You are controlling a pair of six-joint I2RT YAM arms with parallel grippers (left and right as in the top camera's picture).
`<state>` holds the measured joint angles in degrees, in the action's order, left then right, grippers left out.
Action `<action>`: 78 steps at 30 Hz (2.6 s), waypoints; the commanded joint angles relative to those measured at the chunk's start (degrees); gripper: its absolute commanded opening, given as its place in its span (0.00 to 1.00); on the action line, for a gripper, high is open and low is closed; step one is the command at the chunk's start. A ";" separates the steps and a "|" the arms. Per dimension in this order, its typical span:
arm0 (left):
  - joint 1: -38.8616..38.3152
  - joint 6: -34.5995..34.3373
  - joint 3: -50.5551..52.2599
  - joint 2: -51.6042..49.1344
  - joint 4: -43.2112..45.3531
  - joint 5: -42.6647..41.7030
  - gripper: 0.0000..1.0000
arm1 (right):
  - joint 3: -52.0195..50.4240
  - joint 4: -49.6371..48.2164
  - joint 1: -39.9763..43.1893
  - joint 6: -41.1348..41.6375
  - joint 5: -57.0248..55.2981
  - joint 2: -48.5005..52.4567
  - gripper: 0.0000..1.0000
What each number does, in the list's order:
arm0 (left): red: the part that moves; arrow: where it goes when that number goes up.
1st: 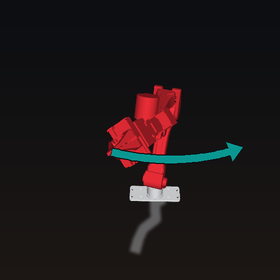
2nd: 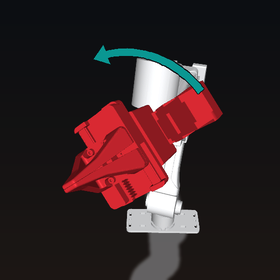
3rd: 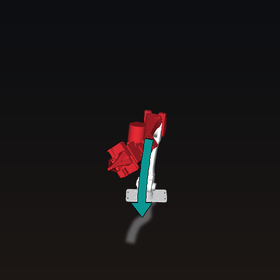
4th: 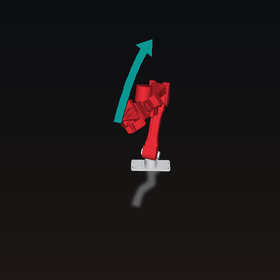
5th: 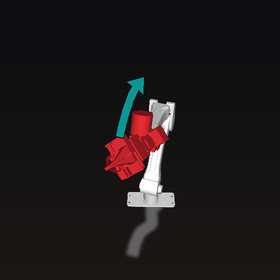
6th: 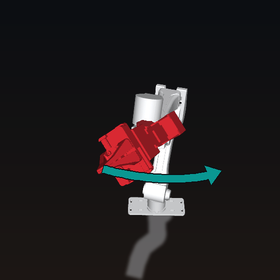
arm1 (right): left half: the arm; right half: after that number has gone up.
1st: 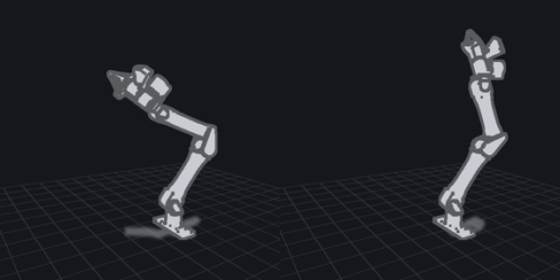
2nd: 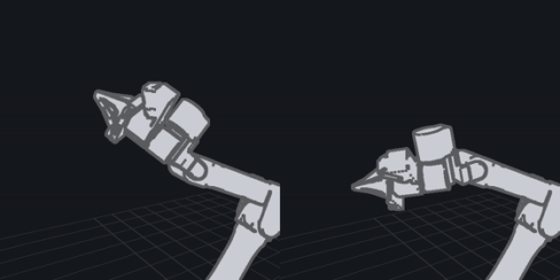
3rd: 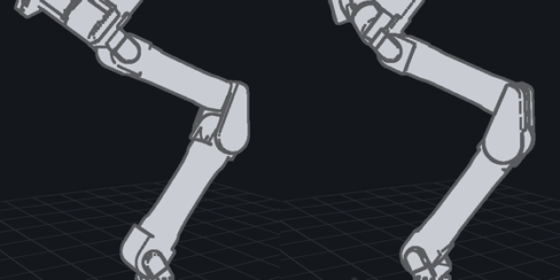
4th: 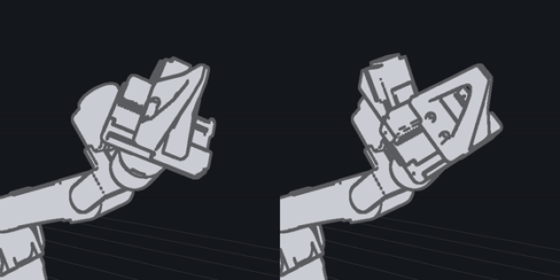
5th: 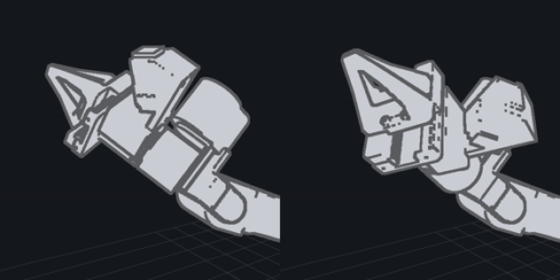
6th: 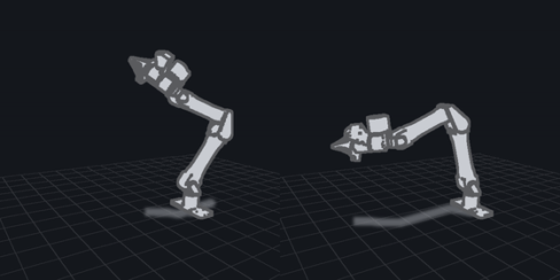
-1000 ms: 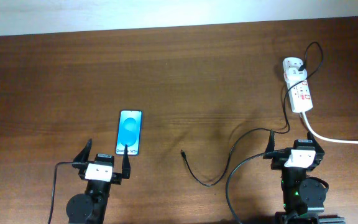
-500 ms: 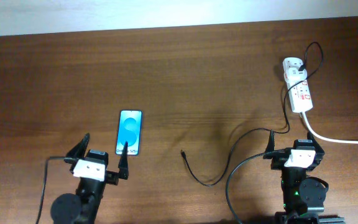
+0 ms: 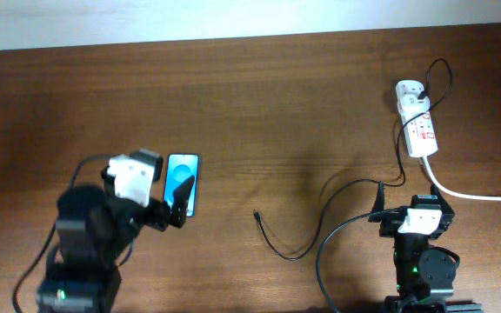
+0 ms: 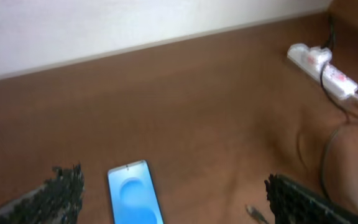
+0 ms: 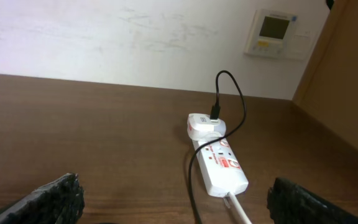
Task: Plug charger to phone and switch on socket
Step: 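Lower the left gripper over the blue phone and close on it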
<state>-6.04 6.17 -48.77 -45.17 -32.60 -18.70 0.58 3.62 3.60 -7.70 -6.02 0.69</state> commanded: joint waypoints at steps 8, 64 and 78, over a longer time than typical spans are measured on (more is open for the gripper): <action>-0.20 -0.31 -19.96 -29.46 -20.94 -1.49 0.99 | -0.26 0.42 -0.35 -0.24 -1.11 0.04 0.99; -4.35 -9.60 -13.20 -60.72 -6.10 18.60 0.99 | -0.26 0.42 -0.35 -0.24 -1.11 0.04 0.99; -4.37 -9.60 -13.18 -60.92 -6.01 19.15 1.00 | -0.26 0.42 -0.35 -0.24 -1.11 0.04 0.99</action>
<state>-10.39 -2.87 -62.46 -104.92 -38.70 -0.12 0.58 3.62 3.60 -7.75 -6.20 0.71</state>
